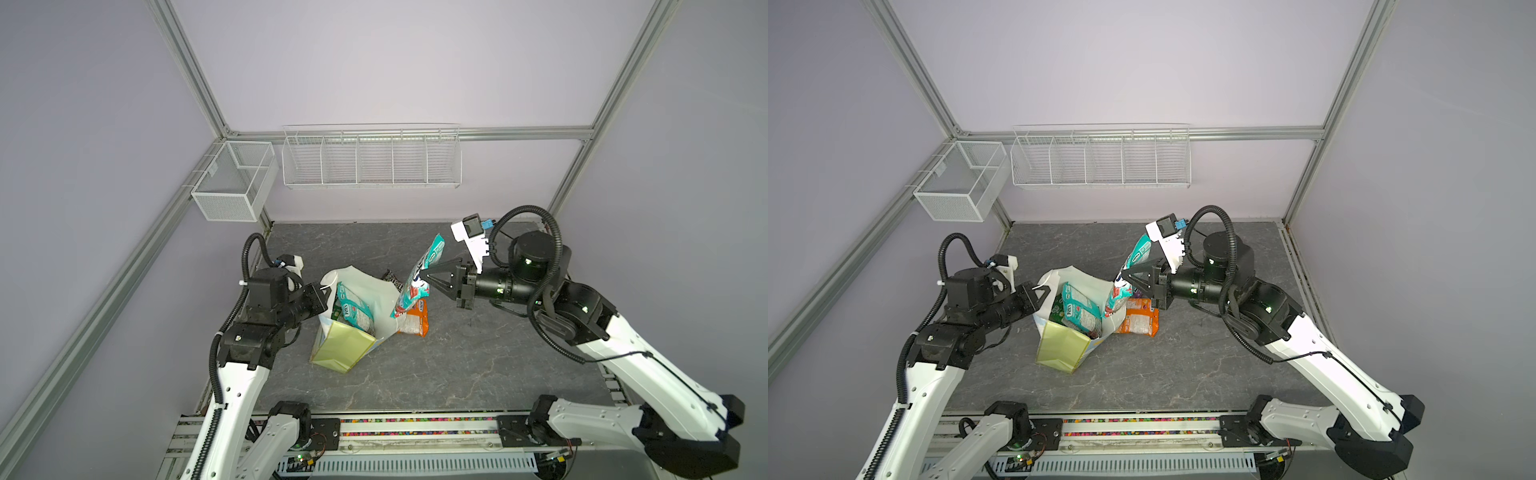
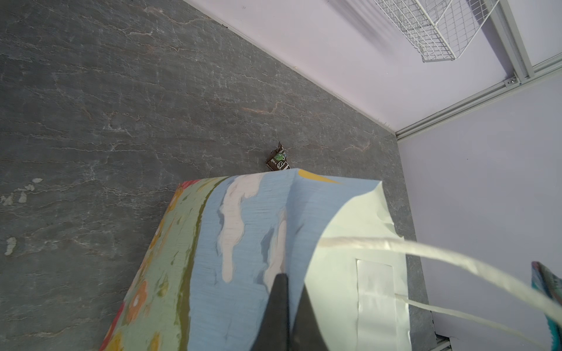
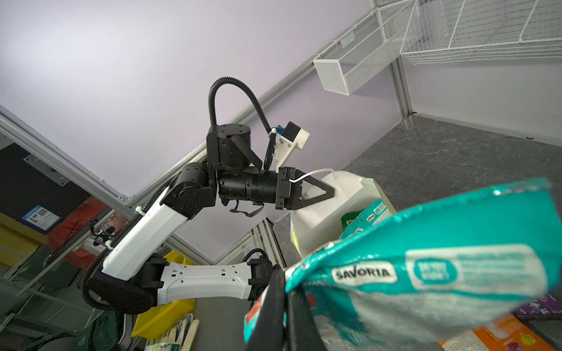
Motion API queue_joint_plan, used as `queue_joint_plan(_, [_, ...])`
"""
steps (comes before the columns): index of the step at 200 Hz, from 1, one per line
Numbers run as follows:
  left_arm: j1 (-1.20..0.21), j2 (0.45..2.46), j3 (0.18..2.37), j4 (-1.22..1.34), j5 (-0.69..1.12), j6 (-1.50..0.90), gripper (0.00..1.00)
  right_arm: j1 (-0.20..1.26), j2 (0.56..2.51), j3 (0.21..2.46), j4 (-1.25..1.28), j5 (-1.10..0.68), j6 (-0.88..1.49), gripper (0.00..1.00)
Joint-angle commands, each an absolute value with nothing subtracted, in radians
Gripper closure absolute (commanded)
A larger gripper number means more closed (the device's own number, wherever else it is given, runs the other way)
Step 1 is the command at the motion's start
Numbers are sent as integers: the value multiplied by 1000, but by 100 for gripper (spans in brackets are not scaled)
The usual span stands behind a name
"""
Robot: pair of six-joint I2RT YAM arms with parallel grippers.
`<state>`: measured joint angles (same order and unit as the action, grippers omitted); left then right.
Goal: Place the snacks into the paper bag
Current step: Place the snack in the paper bag.
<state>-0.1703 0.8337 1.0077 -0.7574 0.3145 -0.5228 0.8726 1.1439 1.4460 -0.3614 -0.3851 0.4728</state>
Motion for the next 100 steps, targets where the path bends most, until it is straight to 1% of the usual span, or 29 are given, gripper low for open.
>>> queue_joint_plan(1, [-167, 812, 1012, -724, 330, -537, 100, 900, 1150, 1491, -292, -370, 432, 93])
queue_joint_plan(66, [-167, 813, 1012, -724, 331, -537, 100, 977, 1212, 1564, -287, -365, 398, 93])
queue_joint_plan(100, [-167, 811, 1011, -726, 330, -536, 100, 1001, 1253, 1574, -260, -393, 399, 93])
